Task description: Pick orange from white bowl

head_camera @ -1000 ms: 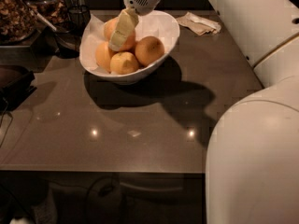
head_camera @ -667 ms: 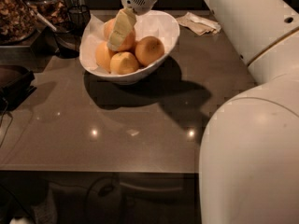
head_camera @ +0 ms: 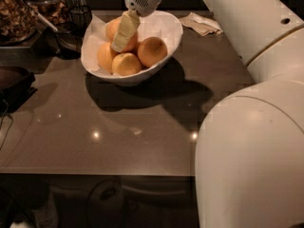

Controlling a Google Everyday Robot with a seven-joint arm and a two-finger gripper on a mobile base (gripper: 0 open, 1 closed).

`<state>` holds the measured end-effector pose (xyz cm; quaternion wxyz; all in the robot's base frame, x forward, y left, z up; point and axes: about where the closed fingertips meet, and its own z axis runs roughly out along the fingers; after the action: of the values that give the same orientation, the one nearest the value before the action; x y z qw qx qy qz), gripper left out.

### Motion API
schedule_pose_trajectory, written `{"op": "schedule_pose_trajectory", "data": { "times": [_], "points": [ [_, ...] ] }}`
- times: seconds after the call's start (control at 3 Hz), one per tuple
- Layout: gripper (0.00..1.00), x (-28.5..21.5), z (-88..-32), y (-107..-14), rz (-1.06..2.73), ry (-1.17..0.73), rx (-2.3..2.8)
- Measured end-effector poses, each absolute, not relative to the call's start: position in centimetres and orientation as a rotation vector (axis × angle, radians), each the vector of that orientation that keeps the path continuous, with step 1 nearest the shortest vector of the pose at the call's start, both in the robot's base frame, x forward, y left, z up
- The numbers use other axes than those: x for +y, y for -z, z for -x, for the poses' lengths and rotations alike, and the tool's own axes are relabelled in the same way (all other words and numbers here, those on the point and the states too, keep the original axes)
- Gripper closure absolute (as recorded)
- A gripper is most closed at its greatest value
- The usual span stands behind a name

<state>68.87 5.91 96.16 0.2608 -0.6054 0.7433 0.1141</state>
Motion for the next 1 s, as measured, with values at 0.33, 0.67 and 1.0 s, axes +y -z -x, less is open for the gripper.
{"op": "schedule_pose_trajectory", "data": {
  "times": [0.33,0.67,1.0],
  "points": [
    [0.19,6.23,-69.27,-95.45,1.639,-0.323,2.044],
    [0.18,6.48,-69.51,-95.14,1.646,-0.33,2.048],
    [0.18,6.54,-69.53,-94.84,1.648,-0.336,2.052]
  ]
}}
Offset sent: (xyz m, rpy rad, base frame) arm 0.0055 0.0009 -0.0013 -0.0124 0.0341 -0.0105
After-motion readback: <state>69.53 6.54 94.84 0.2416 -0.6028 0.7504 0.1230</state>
